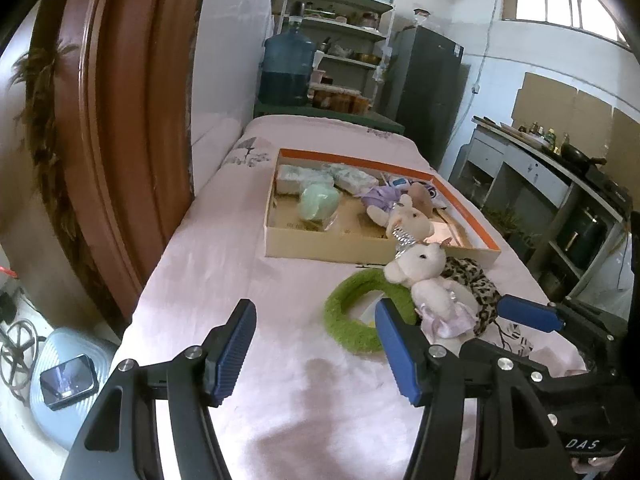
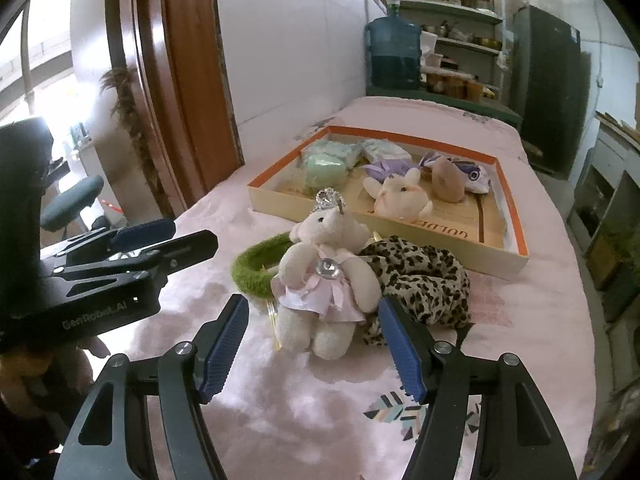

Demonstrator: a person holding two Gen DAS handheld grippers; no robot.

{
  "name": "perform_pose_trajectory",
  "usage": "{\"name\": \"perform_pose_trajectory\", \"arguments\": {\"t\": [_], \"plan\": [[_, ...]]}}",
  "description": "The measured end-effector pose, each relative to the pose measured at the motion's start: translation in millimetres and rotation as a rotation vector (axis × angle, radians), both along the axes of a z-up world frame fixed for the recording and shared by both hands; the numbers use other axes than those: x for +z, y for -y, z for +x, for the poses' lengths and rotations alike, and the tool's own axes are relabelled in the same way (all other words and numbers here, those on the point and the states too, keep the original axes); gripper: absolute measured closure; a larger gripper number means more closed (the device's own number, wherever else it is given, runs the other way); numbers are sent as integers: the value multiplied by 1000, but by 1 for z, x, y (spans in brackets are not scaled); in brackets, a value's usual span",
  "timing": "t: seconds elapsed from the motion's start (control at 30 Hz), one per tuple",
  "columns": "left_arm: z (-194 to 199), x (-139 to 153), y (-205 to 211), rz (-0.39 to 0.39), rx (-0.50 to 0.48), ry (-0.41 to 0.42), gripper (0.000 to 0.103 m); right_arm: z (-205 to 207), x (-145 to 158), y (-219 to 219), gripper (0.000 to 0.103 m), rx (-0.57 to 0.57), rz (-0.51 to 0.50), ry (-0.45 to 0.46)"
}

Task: Organize soft objects
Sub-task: 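Move both open tools back to the pile of soft items, then grasp the green fuzzy ring with the left tool while the right grasps the white plush bear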

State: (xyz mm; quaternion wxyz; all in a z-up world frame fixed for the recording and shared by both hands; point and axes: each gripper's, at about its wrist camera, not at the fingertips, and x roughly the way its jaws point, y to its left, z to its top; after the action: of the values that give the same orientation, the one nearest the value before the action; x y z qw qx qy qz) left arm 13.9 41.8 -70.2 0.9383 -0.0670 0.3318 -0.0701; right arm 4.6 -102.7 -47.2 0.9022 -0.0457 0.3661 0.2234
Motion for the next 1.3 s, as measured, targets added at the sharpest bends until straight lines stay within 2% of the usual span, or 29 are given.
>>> {"name": "perform_pose_trajectory", "arguments": {"t": [0.37,0.57,0.9,0.93,1.0,1.03,1.13,1.2,1.3], "plan": [[9,-10,-4,-8,0,-21,42,11,-9,-3,34,4,-13,-9],[17,-12,-1,-1,-11,-27,42,15,-7,-8,34,37,20,0],[45,-34,6,-48,-70,-155,42,27,-24,-10,35,16,-29,-40],[46,-36,6,-56,-76,-169,42,28,-25,-9,37,14,-37,-41],[49,-40,7,-63,-86,-195,42,28,-26,-8,55,-3,-54,-40],[50,-41,8,-64,-88,-196,42,29,-26,-5,60,-16,-58,-41],[48,-42,8,-83,-102,-198,50,31,-26,2,67,-19,-20,-66],[48,-42,8,-106,-116,-198,74,30,-26,4,69,-21,-15,-69],[48,-44,6,-136,-131,-208,88,28,-25,2,71,-19,-12,-64]]}}
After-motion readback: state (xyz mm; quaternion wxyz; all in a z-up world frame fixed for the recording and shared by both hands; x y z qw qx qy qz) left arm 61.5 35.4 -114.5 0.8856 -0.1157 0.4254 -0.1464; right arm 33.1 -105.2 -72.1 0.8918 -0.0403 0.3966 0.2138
